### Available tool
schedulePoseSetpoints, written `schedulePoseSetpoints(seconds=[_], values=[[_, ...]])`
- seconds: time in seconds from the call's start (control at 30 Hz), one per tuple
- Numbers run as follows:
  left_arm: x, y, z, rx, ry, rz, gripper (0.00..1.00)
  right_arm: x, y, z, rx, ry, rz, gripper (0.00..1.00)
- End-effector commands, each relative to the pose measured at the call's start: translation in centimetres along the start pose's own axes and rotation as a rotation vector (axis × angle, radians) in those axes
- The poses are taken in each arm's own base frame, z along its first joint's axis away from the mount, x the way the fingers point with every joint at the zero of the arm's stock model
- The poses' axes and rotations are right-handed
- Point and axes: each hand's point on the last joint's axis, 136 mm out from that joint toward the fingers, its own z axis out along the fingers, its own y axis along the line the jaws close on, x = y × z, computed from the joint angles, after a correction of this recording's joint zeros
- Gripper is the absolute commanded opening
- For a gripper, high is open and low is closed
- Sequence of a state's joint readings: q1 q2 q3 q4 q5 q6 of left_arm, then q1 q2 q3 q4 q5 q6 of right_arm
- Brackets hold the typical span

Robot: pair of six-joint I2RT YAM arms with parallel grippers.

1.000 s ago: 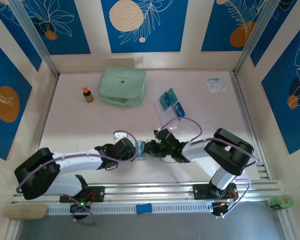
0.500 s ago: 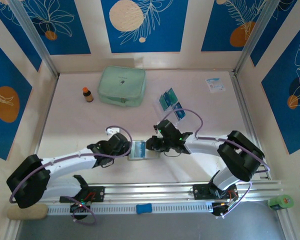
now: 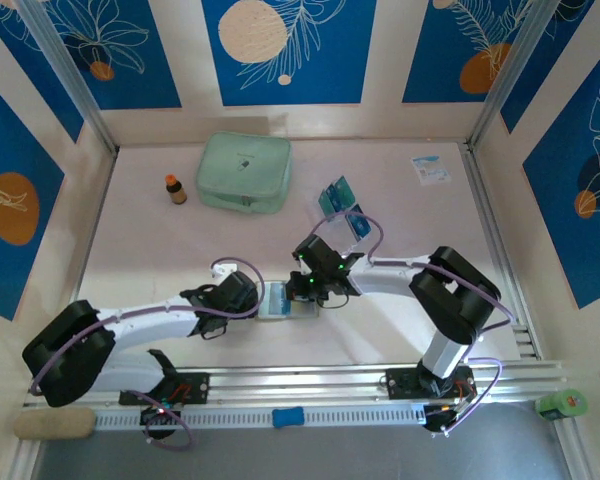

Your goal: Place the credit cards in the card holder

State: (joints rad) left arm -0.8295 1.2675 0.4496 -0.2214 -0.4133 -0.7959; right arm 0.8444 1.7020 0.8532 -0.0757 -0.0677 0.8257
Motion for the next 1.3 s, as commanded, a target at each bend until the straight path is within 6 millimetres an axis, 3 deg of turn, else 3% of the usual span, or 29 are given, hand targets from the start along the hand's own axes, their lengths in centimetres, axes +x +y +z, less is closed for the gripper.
schedulePoseSetpoints(seconds=[0.0,0.33,0.53,0.73,1.27], values=[[0.9,0.3,0.6,-0.010,0.035,-0.007,0.92,0.2,0.2,0.6,0.022,0.035,-0.025,0.04],[1.6,0.5,1.1,-0.011,0.052,-0.001,0.92,0.8,2.4,2.5,0.005,0.091,-0.057,0.01],[1.7,0.4,1.1,-0.008,0.053,0.000,0.92,0.2,3.5,0.7,-0.016,0.057,-0.075,0.00],[1.5,0.6,1.0,-0.012,0.046,-0.007,0.92,-0.2,2.8,-1.0,0.010,0.009,-0.067,0.01],[1.6,1.5,0.6,-0.037,0.037,-0.014,0.92,0.0,1.0,1.2,0.080,0.037,-0.043,0.00]])
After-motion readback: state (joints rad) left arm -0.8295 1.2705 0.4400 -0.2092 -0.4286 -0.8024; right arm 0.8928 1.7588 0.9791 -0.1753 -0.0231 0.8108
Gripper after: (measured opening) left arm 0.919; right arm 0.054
